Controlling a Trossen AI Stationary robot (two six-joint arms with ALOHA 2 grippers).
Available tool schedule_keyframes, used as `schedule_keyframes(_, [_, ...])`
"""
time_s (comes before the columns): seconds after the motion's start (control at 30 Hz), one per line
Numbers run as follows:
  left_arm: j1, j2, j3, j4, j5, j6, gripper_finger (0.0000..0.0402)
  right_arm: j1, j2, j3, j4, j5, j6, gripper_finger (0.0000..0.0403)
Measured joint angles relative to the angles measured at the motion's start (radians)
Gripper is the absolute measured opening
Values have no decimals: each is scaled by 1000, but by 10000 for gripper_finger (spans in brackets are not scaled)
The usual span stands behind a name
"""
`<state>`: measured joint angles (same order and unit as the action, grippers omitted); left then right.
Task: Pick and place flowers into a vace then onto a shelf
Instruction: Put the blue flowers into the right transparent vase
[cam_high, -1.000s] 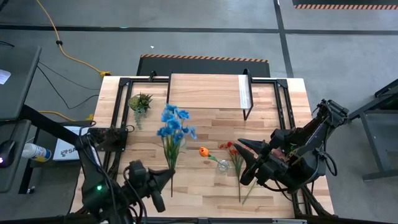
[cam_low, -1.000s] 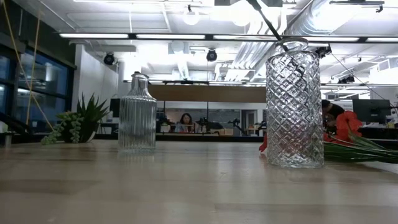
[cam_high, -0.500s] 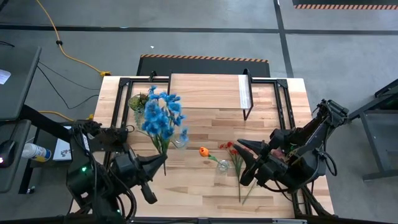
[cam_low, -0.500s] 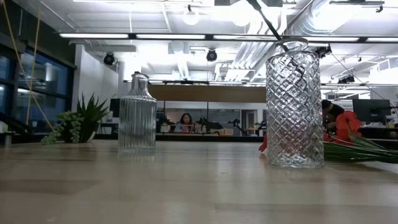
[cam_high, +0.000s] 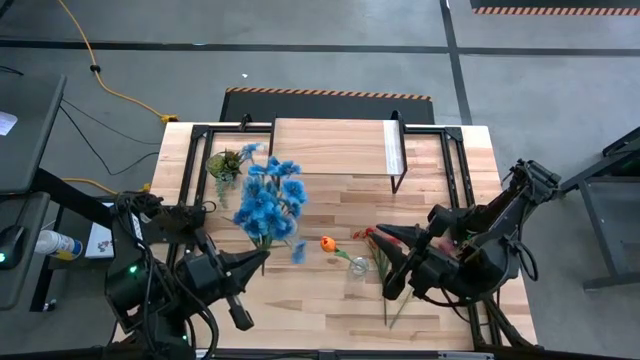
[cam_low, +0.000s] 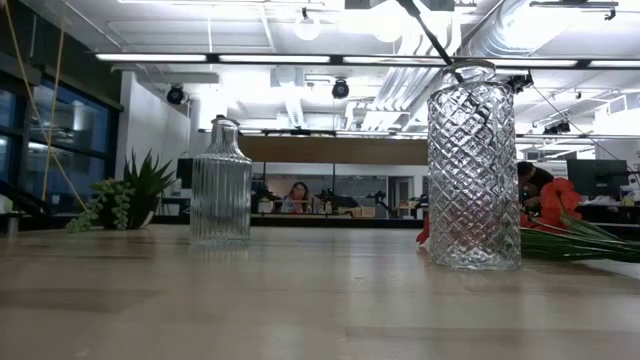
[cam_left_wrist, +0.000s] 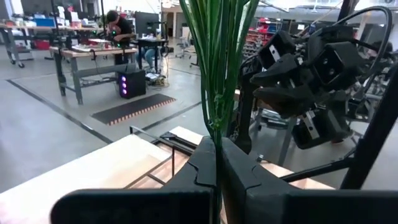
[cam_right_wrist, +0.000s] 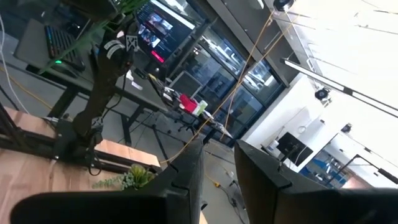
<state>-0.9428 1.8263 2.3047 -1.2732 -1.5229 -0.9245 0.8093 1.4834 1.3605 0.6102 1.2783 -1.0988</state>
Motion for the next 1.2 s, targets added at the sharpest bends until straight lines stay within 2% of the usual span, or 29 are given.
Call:
schedule_keyframes(0.27, [-2, 0, 0, 22, -21, 5, 36, 0, 0, 0, 0, 0, 0, 83])
schedule_keyframes(0.7, [-104, 2, 0, 98, -51, 17, 36, 0, 0, 0, -1, 0, -8, 83])
schedule_keyframes(1.2, [-104, 20, -10, 96, -47, -7, 36, 0, 0, 0, -1, 2, -8, 83])
